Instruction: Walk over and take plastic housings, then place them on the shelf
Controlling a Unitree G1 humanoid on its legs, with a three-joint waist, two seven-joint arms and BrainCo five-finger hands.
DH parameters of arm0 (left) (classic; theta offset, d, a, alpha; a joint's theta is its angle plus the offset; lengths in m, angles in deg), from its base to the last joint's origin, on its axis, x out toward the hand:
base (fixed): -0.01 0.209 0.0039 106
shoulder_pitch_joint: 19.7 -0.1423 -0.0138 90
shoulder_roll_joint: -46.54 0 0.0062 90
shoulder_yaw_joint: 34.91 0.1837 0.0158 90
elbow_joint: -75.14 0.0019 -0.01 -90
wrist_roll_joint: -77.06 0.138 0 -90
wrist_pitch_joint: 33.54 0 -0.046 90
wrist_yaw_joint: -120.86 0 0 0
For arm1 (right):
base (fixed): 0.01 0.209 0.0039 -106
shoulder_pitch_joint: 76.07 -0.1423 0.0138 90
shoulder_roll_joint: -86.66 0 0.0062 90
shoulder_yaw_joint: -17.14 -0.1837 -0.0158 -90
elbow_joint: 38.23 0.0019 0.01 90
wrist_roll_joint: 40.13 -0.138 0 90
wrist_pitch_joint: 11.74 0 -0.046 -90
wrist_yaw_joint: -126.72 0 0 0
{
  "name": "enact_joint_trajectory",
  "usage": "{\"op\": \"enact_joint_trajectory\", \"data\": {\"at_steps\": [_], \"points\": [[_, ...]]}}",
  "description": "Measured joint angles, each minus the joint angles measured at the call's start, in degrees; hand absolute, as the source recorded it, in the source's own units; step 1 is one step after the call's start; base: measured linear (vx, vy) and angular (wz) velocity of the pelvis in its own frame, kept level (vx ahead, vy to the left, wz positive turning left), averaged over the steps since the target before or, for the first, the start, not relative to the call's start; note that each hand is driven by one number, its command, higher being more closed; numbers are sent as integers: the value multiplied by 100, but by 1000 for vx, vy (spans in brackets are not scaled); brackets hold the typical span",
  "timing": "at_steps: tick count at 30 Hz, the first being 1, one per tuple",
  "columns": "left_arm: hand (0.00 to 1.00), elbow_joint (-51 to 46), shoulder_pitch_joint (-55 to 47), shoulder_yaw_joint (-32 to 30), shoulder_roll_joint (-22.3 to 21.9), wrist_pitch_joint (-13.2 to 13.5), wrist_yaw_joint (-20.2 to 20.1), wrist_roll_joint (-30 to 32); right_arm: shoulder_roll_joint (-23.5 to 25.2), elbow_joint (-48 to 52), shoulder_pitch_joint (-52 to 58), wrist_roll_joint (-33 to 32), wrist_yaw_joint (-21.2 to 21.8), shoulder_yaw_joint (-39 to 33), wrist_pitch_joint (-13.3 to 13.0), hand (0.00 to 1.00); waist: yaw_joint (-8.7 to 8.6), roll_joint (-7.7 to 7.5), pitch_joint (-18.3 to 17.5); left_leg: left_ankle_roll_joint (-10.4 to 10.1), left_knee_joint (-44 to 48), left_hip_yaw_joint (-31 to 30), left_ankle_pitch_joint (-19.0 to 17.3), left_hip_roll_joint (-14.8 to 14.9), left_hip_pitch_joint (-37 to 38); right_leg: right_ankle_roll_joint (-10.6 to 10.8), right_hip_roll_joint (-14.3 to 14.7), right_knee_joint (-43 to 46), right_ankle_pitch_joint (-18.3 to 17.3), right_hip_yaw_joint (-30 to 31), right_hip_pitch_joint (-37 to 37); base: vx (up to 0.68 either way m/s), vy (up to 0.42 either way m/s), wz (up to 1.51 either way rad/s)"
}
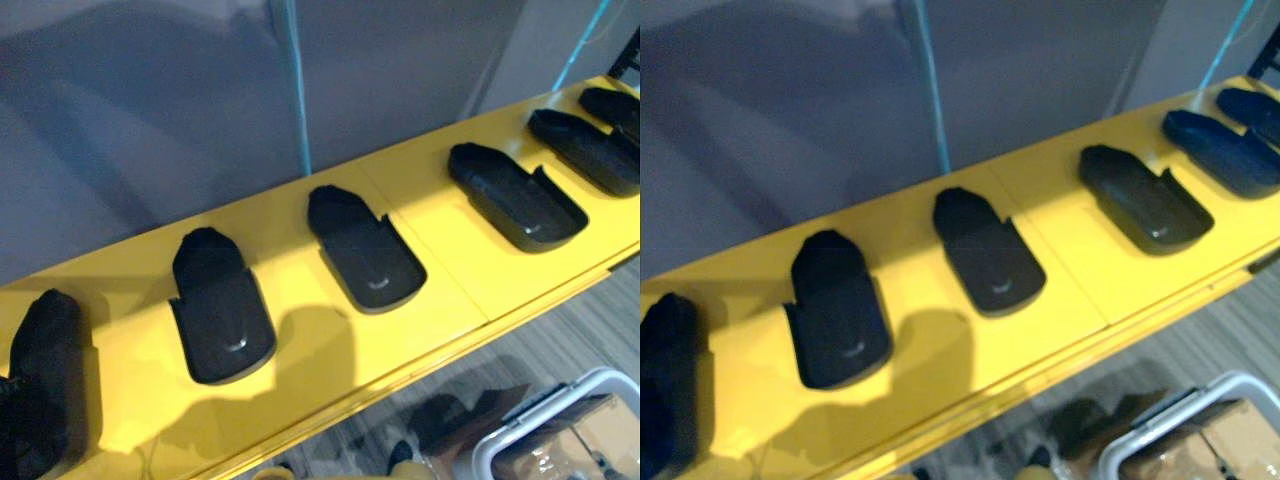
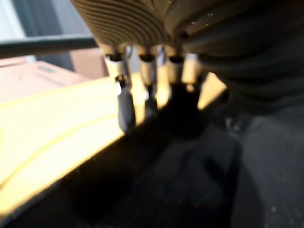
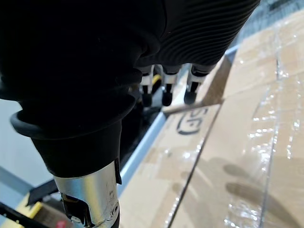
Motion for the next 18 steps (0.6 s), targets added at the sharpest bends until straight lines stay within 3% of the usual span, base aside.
{"op": "enact_joint_trajectory", "data": {"at_steps": [5,8,11,13,14,17,18], "points": [[0,-1,-1,-3,-116,-201,432,179,-104,-2,0,-2,32,-16,-59,0,-18,60,46,-2,36,7,-19,13,1,-9,-2,34,-11,11,-6,0,0,0],[0,-8,2,-36,-229,-458,1011,214,-107,-12,5,-2,60,-75,-83,0,-33,68,50,-3,36,11,-20,27,3,-16,7,62,-27,11,-17,0,0,0],[0,-158,42,-347,-254,-548,2214,-43,-73,-20,57,2,59,-136,-138,0,-40,49,39,-4,34,14,-20,35,9,-20,17,63,-29,13,-15,0,0,0],[0,-639,201,-714,-252,-499,3421,-347,83,-17,172,6,51,-138,-298,0,-15,23,23,-4,30,5,-19,37,17,-20,20,57,-29,5,4,0,0,0],[0,-780,254,-752,-246,-468,3727,-348,138,-16,203,7,47,-137,-335,0,-9,21,14,-4,28,0,-19,35,20,-20,20,51,-29,0,14,-18,0,4],[0,-1639,380,-813,-225,-98,4900,-584,477,-16,275,8,18,-119,-363,0,1,27,-144,-4,-8,-6,-18,12,28,4,20,-16,-11,-10,39,0,0,0],[0,-1809,415,-815,-225,2,5057,-638,534,-16,287,9,11,-118,-363,0,1,30,-178,-4,-16,-5,-17,8,31,6,20,-25,-9,-10,41,0,0,0]]}}
